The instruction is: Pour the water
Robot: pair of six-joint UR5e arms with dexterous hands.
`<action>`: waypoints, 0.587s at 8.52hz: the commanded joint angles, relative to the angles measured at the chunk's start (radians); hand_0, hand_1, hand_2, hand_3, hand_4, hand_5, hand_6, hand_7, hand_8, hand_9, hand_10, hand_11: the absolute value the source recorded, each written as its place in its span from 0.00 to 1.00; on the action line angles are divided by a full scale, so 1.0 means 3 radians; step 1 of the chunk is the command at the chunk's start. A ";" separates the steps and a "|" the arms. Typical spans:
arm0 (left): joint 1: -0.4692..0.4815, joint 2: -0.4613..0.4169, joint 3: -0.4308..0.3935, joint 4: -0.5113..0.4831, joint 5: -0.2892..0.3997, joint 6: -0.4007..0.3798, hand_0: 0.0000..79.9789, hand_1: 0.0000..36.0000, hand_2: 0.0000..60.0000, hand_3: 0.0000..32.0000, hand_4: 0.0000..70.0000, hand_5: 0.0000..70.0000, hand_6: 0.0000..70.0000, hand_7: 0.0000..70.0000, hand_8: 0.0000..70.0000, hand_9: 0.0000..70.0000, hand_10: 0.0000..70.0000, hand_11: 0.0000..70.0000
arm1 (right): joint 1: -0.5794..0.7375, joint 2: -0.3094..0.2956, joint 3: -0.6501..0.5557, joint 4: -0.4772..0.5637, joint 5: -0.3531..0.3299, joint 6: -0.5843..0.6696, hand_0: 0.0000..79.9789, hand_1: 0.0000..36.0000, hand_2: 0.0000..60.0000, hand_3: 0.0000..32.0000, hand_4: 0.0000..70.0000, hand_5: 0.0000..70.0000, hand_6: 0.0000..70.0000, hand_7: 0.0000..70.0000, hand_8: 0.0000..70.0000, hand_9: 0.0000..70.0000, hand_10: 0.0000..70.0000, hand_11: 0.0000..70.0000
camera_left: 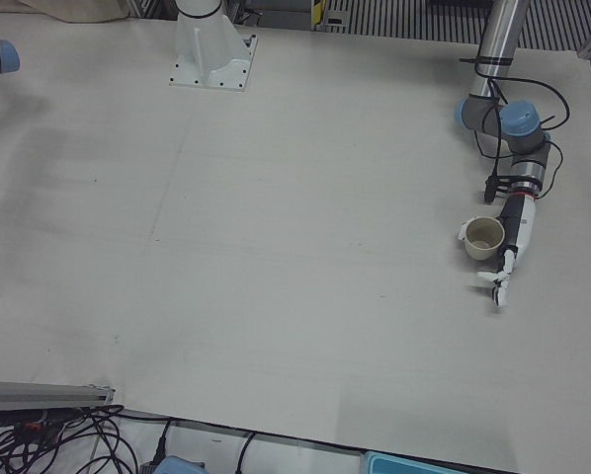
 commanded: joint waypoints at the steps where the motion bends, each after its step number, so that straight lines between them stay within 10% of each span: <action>1: 0.0000 0.0010 0.0003 -0.0007 -0.0003 -0.0014 0.59 0.42 0.00 0.34 0.00 0.00 0.00 0.01 0.00 0.00 0.03 0.07 | -0.0008 -0.0001 0.0000 0.0000 0.0000 0.0000 0.68 0.63 0.27 0.00 0.13 0.41 0.10 0.10 0.00 0.00 0.01 0.05; 5: -0.0005 0.0040 0.0090 -0.0089 -0.0014 -0.0035 0.59 0.38 0.00 0.48 0.00 0.00 0.00 0.00 0.00 0.00 0.02 0.06 | -0.0018 -0.0001 0.0000 0.0000 0.0000 0.0000 0.68 0.63 0.27 0.00 0.14 0.41 0.10 0.11 0.01 0.00 0.01 0.05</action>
